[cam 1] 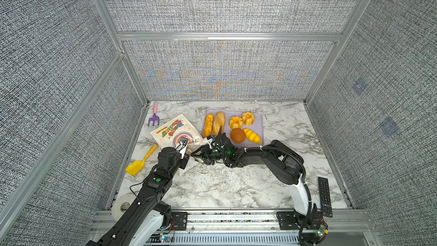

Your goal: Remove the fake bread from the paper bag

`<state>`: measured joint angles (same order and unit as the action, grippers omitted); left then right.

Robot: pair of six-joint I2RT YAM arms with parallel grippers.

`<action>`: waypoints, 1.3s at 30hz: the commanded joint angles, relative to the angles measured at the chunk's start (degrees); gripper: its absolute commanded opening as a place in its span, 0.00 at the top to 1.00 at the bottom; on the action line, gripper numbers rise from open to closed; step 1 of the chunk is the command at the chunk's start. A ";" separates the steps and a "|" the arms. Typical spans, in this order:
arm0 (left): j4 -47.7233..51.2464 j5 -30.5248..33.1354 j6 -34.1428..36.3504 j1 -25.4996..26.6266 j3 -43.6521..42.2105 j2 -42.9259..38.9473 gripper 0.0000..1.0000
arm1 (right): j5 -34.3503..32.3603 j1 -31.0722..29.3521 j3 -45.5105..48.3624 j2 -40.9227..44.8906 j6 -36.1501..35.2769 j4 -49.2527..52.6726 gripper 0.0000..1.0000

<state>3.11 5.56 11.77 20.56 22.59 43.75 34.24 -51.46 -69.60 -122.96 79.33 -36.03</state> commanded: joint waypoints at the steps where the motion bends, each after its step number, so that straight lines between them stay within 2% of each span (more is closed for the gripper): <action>1: -0.86 -0.89 -0.52 -0.03 0.00 0.08 1.00 | -0.18 -0.03 -1.11 -0.07 -1.12 1.66 0.51; 9: -0.74 -1.34 -0.59 0.01 0.00 0.02 1.00 | 2.74 -0.09 -8.46 -4.44 -1.23 2.48 0.55; 11: -0.83 -1.26 -0.66 0.00 0.00 -0.02 1.00 | 2.98 -0.10 -8.73 -5.06 -0.72 1.75 0.61; 16: -1.54 0.30 -3.26 0.01 0.17 0.25 1.00 | 2.70 -0.21 -5.02 -2.01 -1.19 0.59 0.85; 22: -1.38 0.68 -3.56 -0.01 0.96 1.25 1.00 | -0.49 -0.47 2.45 8.37 -9.68 11.19 0.99; 28: -1.19 0.93 -3.24 -0.06 0.88 0.49 1.00 | -5.67 -2.26 6.79 18.59 -19.40 26.77 1.00; 39: -1.01 1.25 -3.55 -0.01 0.80 -0.58 1.00 | -11.27 -4.33 18.54 34.29 -22.46 35.15 1.00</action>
<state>2.28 6.17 8.78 20.53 23.11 43.33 25.39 -55.48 -52.73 -91.39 58.57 -2.87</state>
